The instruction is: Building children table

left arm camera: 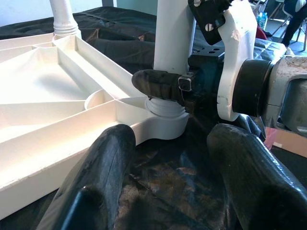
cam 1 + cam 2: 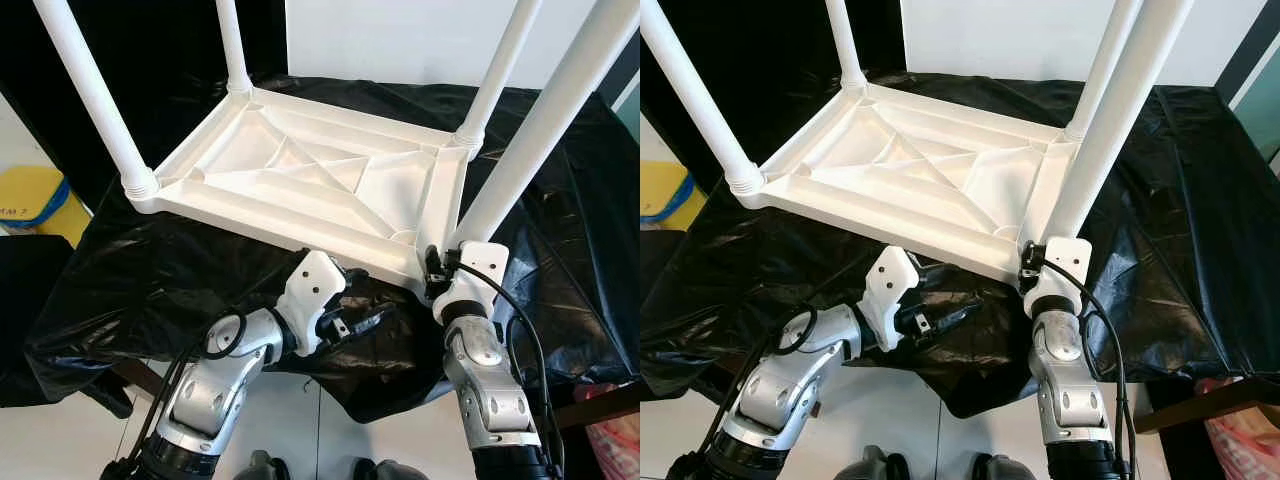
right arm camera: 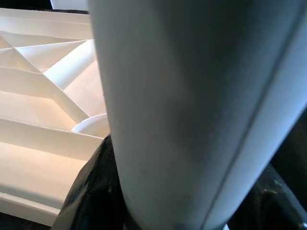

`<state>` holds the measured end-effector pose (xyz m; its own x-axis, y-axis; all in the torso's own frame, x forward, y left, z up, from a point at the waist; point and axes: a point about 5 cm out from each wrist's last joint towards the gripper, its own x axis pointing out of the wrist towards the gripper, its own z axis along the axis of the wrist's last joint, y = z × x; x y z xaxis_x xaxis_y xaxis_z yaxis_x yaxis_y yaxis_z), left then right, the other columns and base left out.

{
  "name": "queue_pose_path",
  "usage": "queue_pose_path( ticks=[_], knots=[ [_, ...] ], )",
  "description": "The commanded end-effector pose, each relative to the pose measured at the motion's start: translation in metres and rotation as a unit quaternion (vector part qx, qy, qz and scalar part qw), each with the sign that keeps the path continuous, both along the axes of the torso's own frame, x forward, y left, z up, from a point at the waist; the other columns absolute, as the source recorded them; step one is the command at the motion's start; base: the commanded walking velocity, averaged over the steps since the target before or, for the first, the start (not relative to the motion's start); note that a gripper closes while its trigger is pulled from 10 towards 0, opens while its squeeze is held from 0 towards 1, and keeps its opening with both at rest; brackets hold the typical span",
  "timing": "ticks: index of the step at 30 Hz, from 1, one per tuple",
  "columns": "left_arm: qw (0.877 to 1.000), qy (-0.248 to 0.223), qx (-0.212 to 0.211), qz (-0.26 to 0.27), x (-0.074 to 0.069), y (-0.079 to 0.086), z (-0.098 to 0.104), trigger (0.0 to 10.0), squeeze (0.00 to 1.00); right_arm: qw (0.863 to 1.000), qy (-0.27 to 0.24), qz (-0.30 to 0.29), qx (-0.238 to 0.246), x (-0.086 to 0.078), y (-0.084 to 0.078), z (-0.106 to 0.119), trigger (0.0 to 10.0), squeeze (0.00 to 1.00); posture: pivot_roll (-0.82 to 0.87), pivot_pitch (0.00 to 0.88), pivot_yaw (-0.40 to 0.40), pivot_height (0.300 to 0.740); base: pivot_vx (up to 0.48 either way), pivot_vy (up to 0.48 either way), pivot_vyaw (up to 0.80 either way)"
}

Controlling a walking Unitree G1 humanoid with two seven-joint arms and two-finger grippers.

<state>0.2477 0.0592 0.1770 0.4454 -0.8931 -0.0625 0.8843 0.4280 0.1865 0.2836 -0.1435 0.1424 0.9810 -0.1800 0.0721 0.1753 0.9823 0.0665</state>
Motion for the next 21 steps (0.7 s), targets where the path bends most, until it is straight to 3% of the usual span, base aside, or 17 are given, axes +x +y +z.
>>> queue_pose_path(
  ticks=[1,2,3,5,6,8,14,15,21],
  knots=[
    [1.000,0.002,-0.002,0.031,0.001,0.001,-0.001,10.0,0.00,0.999,0.037,-0.015,-0.009,-0.005,-0.003,-0.014,10.0,0.00,0.01,0.140,-0.059,0.740,0.000,0.000,0.00],
    [1.000,0.002,-0.002,0.031,0.001,0.001,-0.001,10.0,0.00,0.999,0.037,-0.015,-0.009,-0.005,-0.003,-0.014,10.0,0.00,0.01,0.140,-0.059,0.740,0.000,0.000,0.00],
    [1.000,0.001,-0.001,0.031,0.001,0.001,-0.001,10.0,0.00,0.999,0.029,-0.011,-0.005,-0.005,-0.003,-0.012,10.0,0.80,0.01,0.140,-0.057,0.740,0.000,0.000,0.00],
    [1.000,0.001,-0.001,0.031,0.001,0.001,-0.001,10.0,0.00,0.999,0.029,-0.011,-0.005,-0.005,-0.003,-0.012,10.0,0.80,0.01,0.140,-0.057,0.740,0.000,0.000,0.00],
    [1.000,0.001,-0.001,0.031,0.001,0.002,-0.001,10.0,0.00,1.000,0.017,0.002,-0.001,-0.006,-0.003,-0.009,10.0,1.00,0.01,0.140,-0.056,0.740,0.000,0.000,0.00],
    [1.000,0.001,0.000,0.031,0.001,0.002,-0.001,10.0,0.00,0.999,-0.005,0.037,0.008,-0.009,-0.005,-0.002,10.0,1.00,0.01,0.143,-0.052,0.740,0.000,0.000,0.00],
    [1.000,0.002,-0.001,0.030,0.001,0.002,-0.001,10.0,0.00,0.998,-0.020,0.065,0.010,-0.011,-0.010,0.002,10.0,1.00,0.00,0.146,-0.051,0.740,0.000,0.000,0.00],
    [1.000,0.002,-0.001,0.030,0.001,0.001,-0.001,10.0,0.00,0.996,-0.026,0.091,0.006,-0.012,-0.015,0.003,10.0,0.00,0.00,0.149,-0.049,0.740,0.000,0.000,0.00],
    [1.000,0.002,-0.002,0.030,0.002,0.001,0.000,10.0,0.00,0.982,-0.034,0.186,-0.019,-0.008,-0.036,0.008,10.0,0.00,0.00,0.152,-0.043,0.740,0.000,0.000,0.00]
  ],
)
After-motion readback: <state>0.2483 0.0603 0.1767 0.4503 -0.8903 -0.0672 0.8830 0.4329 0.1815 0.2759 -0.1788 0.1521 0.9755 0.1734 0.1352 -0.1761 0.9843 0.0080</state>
